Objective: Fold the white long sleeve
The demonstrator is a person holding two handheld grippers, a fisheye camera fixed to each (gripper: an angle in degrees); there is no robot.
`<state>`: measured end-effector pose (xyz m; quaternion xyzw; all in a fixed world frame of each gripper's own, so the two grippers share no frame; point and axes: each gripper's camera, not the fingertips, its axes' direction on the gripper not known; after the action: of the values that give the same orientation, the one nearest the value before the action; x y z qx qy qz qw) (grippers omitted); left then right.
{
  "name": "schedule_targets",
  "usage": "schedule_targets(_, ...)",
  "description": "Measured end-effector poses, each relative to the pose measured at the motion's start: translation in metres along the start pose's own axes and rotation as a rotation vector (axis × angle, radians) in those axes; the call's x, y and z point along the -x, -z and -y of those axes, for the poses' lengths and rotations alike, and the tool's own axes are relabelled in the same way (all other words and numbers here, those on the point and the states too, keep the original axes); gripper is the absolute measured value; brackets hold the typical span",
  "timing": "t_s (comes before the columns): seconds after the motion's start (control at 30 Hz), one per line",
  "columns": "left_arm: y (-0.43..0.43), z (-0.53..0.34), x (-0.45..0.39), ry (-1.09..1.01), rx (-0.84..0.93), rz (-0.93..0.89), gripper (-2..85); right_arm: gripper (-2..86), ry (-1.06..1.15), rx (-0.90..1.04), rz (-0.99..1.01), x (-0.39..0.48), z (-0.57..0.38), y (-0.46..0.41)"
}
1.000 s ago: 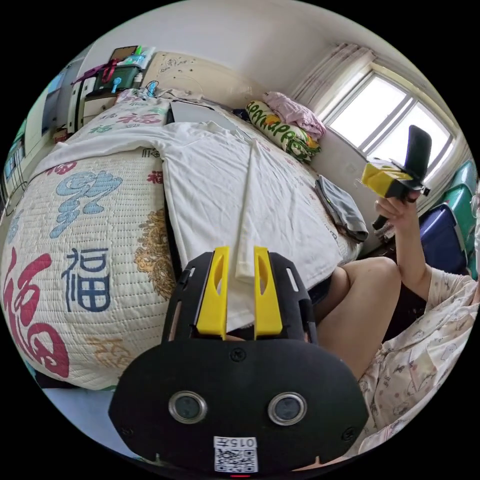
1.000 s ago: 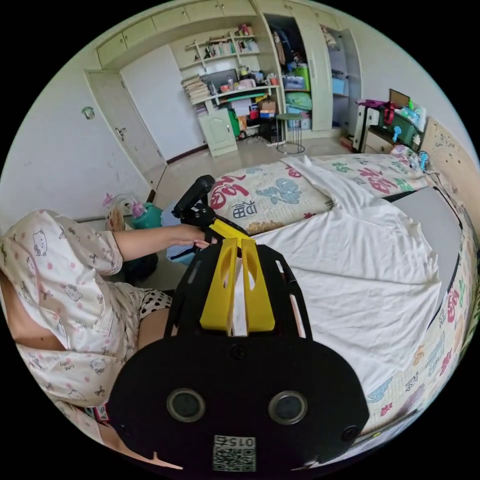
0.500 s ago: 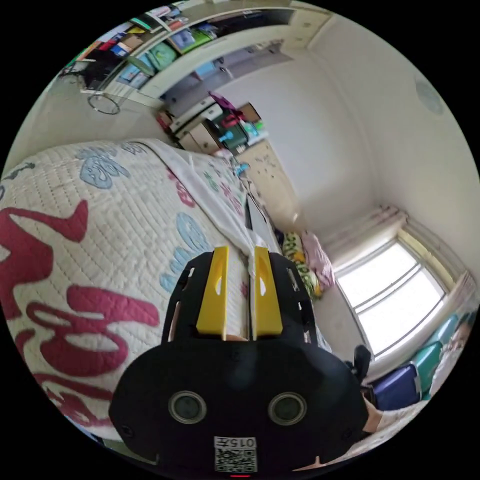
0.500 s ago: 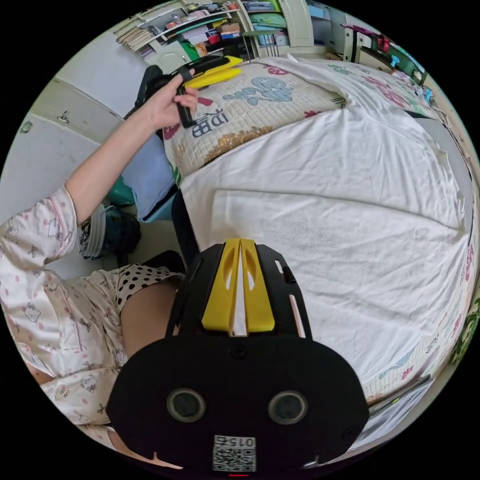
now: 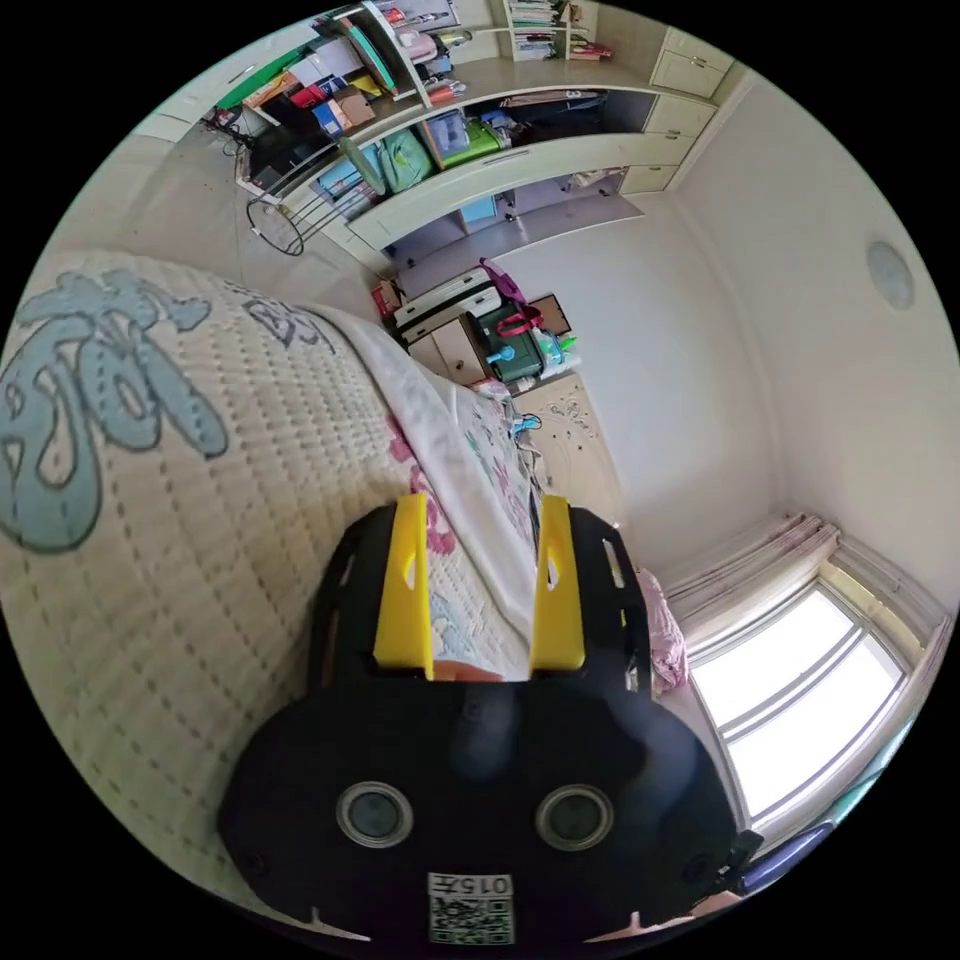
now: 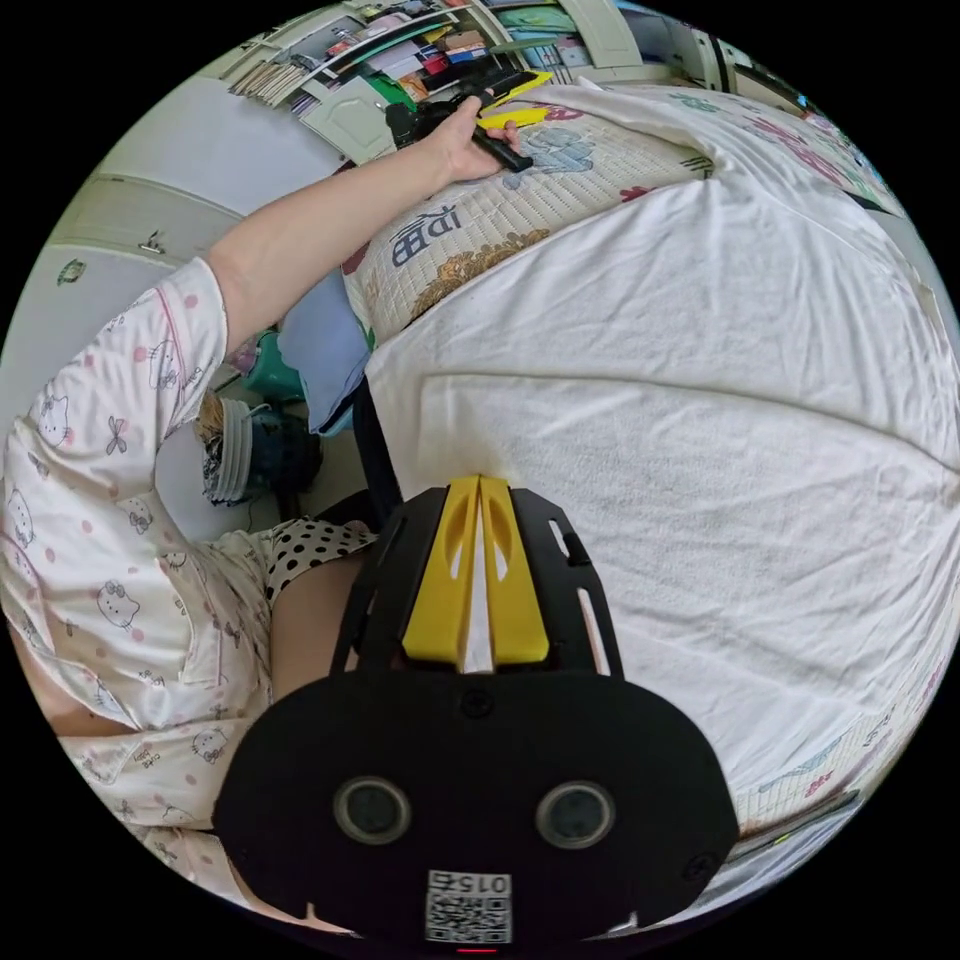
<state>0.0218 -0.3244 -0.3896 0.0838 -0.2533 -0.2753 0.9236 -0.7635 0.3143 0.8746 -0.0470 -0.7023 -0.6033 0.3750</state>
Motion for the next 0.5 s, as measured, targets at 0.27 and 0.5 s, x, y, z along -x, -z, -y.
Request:
schedule_targets(0.27, -0.049, 0.023, 0.042, 0.056, 0.031, 0.045, 5.0, -0.9, 0.084, 0.049, -0.055, -0.04, -0.041, -0.019)
schedule_targets(0.5, -0.055, -0.004, 0.074, 0.052, 0.017, 0.098, 0.1, -0.6, 0.105, 0.052, -0.087, -0.055, -0.066, -0.02)
